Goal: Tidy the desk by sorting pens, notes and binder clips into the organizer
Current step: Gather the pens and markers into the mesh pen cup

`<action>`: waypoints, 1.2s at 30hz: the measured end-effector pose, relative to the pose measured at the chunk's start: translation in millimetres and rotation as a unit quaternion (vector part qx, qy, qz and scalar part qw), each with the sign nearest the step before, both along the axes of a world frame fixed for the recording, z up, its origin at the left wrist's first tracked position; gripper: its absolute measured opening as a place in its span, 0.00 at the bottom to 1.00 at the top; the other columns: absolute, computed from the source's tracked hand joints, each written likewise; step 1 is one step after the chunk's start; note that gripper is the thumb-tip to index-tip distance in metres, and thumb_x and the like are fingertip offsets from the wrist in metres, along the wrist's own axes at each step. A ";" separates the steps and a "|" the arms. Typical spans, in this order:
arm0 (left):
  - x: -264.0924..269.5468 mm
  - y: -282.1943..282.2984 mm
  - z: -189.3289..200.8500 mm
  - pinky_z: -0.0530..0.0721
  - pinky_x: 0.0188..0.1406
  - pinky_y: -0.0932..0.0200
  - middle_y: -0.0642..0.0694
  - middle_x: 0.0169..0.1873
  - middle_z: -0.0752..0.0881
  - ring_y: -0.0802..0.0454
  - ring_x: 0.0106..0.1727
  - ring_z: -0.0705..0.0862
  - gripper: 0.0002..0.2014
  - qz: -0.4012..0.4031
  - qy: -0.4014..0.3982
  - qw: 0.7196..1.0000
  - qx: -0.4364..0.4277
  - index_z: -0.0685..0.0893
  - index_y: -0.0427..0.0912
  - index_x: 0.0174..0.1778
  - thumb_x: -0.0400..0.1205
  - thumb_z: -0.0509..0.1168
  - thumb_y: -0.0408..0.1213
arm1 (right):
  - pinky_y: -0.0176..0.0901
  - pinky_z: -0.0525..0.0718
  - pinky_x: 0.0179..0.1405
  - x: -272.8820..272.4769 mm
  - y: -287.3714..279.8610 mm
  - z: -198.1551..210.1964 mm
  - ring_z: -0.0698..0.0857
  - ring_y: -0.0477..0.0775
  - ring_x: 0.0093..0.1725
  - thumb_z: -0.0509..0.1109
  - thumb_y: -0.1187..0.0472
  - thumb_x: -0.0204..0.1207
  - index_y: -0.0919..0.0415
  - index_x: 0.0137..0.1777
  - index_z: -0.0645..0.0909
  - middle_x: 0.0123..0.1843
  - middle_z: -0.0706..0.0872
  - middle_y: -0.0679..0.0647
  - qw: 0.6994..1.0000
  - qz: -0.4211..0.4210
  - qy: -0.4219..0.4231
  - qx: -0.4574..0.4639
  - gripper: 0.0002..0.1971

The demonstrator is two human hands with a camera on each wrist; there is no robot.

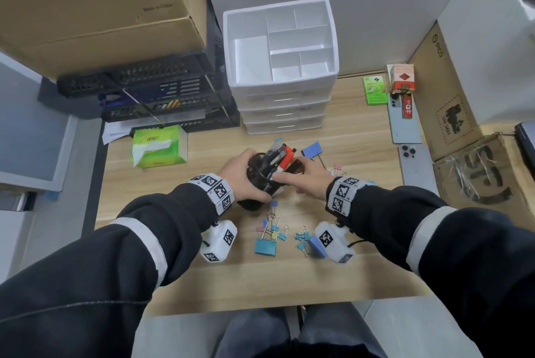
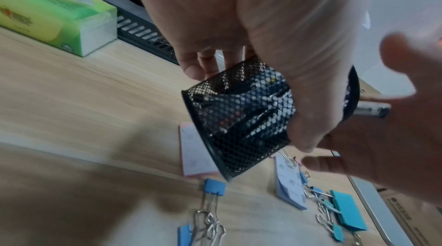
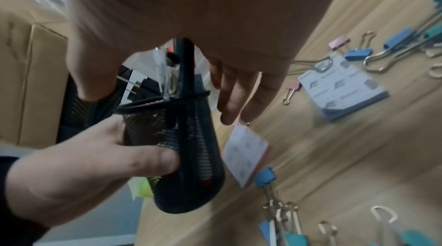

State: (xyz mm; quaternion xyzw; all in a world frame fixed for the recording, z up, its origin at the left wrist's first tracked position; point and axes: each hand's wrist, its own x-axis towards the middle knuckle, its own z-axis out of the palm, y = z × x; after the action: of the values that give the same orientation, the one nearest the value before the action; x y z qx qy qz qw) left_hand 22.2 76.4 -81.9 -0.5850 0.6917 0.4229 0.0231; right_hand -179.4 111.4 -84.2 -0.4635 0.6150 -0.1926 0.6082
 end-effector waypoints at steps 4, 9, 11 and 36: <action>-11.3 0.1 -0.6 0.89 0.54 0.49 0.54 0.50 0.86 0.53 0.50 0.87 0.43 -0.017 0.006 1.000 -0.006 0.74 0.54 0.61 0.51 0.86 0.55 | 0.31 0.80 0.40 7.0 -2.4 9.5 0.85 0.37 0.43 0.84 0.60 0.67 0.46 0.49 0.81 0.45 0.88 0.44 0.997 0.035 -0.053 -0.035 0.17; -18.1 -4.8 0.6 0.89 0.55 0.47 0.55 0.50 0.87 0.54 0.50 0.87 0.44 -0.034 -0.001 0.999 -0.019 0.75 0.55 0.61 0.49 0.83 0.61 | 0.23 0.81 0.45 -2.8 -6.1 1.4 0.85 0.28 0.42 0.87 0.66 0.62 0.49 0.51 0.83 0.45 0.88 0.42 0.997 0.026 -0.037 -0.056 0.22; -22.2 -6.7 1.3 0.89 0.55 0.48 0.56 0.49 0.87 0.54 0.50 0.87 0.43 -0.032 0.003 0.999 -0.017 0.76 0.55 0.61 0.50 0.82 0.61 | 0.31 0.85 0.52 -5.1 -8.6 -0.6 0.87 0.31 0.45 0.88 0.64 0.60 0.46 0.51 0.83 0.47 0.90 0.43 0.998 0.014 -0.031 -0.050 0.23; -29.0 -81.9 5.1 0.86 0.51 0.52 0.43 0.53 0.85 0.44 0.54 0.85 0.31 0.038 -0.166 0.985 0.017 0.72 0.40 0.72 0.76 0.74 0.44 | 0.53 0.82 0.66 -146.1 -94.3 9.5 0.82 0.58 0.65 0.89 0.49 0.50 0.57 0.70 0.72 0.65 0.83 0.53 0.932 -0.193 0.293 -0.094 0.47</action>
State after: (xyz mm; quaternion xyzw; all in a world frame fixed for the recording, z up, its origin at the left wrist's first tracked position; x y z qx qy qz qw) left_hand -6.9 -5.5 -76.8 -0.6722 0.6486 0.3322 0.1314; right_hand -325.5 17.1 -74.7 -0.4268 0.8223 -0.2194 0.3057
